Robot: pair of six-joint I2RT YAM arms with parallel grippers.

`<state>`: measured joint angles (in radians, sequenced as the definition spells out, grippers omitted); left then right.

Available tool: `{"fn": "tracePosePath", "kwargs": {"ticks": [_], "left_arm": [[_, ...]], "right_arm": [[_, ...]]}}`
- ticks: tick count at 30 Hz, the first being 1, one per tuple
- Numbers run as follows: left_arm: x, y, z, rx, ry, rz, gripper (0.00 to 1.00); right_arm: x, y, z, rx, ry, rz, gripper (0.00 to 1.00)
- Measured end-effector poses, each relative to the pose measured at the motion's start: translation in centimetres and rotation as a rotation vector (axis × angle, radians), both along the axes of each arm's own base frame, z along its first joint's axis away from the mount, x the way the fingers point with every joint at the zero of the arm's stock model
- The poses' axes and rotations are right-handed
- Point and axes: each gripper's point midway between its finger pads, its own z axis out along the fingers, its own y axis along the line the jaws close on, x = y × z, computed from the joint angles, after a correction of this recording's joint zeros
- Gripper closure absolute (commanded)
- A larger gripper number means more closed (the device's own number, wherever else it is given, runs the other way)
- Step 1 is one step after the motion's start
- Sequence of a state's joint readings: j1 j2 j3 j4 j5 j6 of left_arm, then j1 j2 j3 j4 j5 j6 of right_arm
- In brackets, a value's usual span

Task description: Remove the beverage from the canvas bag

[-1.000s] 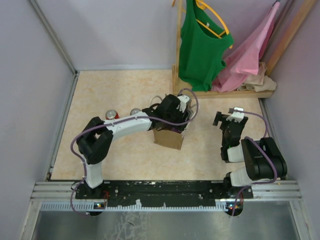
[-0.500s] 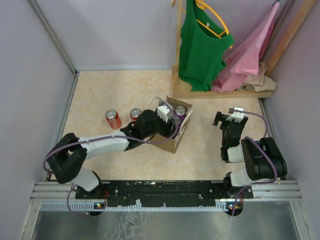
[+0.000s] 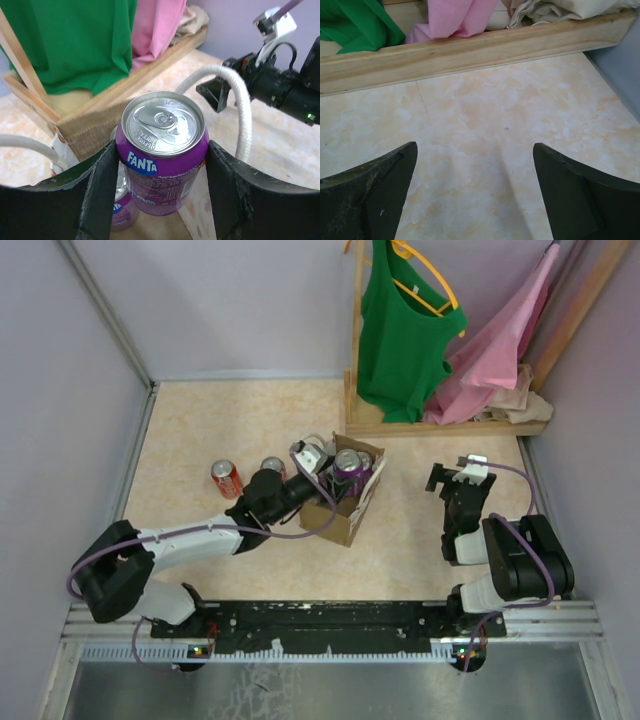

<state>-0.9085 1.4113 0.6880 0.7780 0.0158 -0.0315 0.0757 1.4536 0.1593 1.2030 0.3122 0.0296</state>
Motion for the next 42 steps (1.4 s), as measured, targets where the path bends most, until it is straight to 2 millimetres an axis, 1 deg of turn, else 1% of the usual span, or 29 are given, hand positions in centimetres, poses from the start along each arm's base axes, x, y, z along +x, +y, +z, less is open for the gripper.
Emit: {"fn": "tracePosePath", "kwargs": {"ticks": [2, 5, 9, 12, 14, 16, 20, 25, 31, 33, 35, 37, 38, 40, 41, 42], "left_arm": [[-0.1, 0.3, 1.3, -0.019, -0.038, 0.002, 1.0], [-0.4, 1.1, 3.9, -0.054, -0.108, 0.014, 1.0], [-1.2, 3.3, 7.9, -0.118, -0.217, 0.055, 1.0], [-1.9, 5.2, 10.4, -0.158, -0.287, 0.09, 1.0], [-2.5, 6.5, 11.7, -0.185, -0.326, 0.113, 1.0], [-3.1, 8.2, 12.7, -0.205, -0.363, 0.144, 1.0], [-4.1, 10.8, 13.7, -0.213, -0.404, 0.196, 1.0], [-4.5, 13.9, 14.8, -0.2, -0.424, 0.291, 1.0], [-4.5, 18.6, 14.6, -0.158, -0.397, 0.458, 1.0], [-4.5, 20.1, 14.1, -0.146, -0.373, 0.51, 1.0], [-4.5, 21.0, 13.0, -0.134, -0.341, 0.546, 1.0], [-4.3, 21.6, 11.3, -0.122, -0.302, 0.574, 1.0], [-4.1, 21.7, 10.1, -0.108, -0.278, 0.585, 1.0], [-3.7, 21.5, 7.4, -0.069, -0.233, 0.597, 1.0], [-3.5, 21.4, 5.5, -0.042, -0.204, 0.602, 1.0], [-3.3, 21.3, 4.3, -0.016, -0.184, 0.603, 1.0]], "right_arm": [[0.0, 0.0, 0.0, 0.0, 0.0, 0.0, 0.01], [0.0, 0.0, 0.0, 0.0, 0.0, 0.0, 0.01], [0.0, 0.0, 0.0, 0.0, 0.0, 0.0, 0.01], [0.0, 0.0, 0.0, 0.0, 0.0, 0.0, 0.01], [0.0, 0.0, 0.0, 0.0, 0.0, 0.0, 0.01], [0.0, 0.0, 0.0, 0.0, 0.0, 0.0, 0.01], [0.0, 0.0, 0.0, 0.0, 0.0, 0.0, 0.01], [0.0, 0.0, 0.0, 0.0, 0.0, 0.0, 0.01], [0.0, 0.0, 0.0, 0.0, 0.0, 0.0, 0.01], [0.0, 0.0, 0.0, 0.0, 0.0, 0.0, 0.01], [0.0, 0.0, 0.0, 0.0, 0.0, 0.0, 0.01], [0.0, 0.0, 0.0, 0.0, 0.0, 0.0, 0.01], [0.0, 0.0, 0.0, 0.0, 0.0, 0.0, 0.01], [0.0, 0.0, 0.0, 0.0, 0.0, 0.0, 0.01], [0.0, 0.0, 0.0, 0.0, 0.0, 0.0, 0.01], [0.0, 0.0, 0.0, 0.0, 0.0, 0.0, 0.01]]}}
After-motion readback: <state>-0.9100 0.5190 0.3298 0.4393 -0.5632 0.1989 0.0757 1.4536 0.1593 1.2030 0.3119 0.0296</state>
